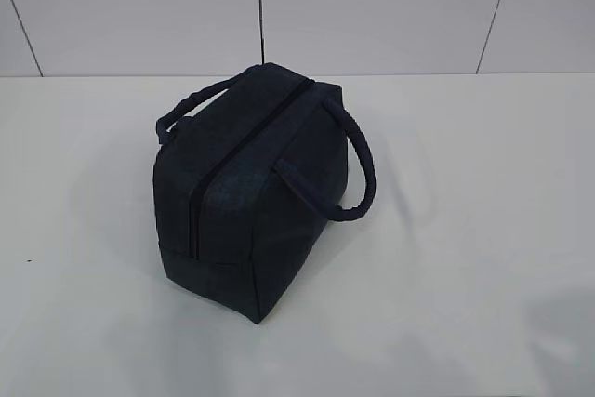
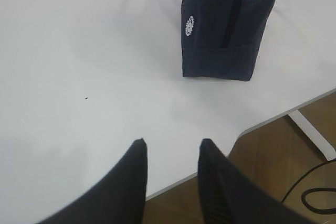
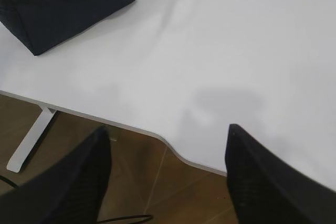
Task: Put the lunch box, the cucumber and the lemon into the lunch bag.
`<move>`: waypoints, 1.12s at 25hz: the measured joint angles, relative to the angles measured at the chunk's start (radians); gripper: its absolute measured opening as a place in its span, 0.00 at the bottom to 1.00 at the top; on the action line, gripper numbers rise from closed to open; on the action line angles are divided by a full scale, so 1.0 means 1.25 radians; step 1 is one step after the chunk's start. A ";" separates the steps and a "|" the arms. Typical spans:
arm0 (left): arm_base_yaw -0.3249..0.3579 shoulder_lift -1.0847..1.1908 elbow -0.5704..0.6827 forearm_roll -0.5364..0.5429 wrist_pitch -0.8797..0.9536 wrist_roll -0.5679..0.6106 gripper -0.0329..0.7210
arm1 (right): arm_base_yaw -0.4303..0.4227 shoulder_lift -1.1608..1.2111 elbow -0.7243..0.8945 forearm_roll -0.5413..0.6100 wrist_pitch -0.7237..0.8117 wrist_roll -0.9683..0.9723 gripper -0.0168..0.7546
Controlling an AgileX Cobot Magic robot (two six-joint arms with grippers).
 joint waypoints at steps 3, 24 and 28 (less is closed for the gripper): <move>0.001 -0.003 0.000 0.000 0.000 0.000 0.36 | 0.000 0.000 0.000 0.000 0.000 0.000 0.68; 0.285 -0.006 0.001 0.004 0.000 0.000 0.36 | -0.207 0.000 0.000 -0.002 0.004 0.003 0.68; 0.285 -0.006 0.001 0.004 0.000 0.000 0.36 | -0.207 0.000 0.000 -0.002 0.004 0.003 0.68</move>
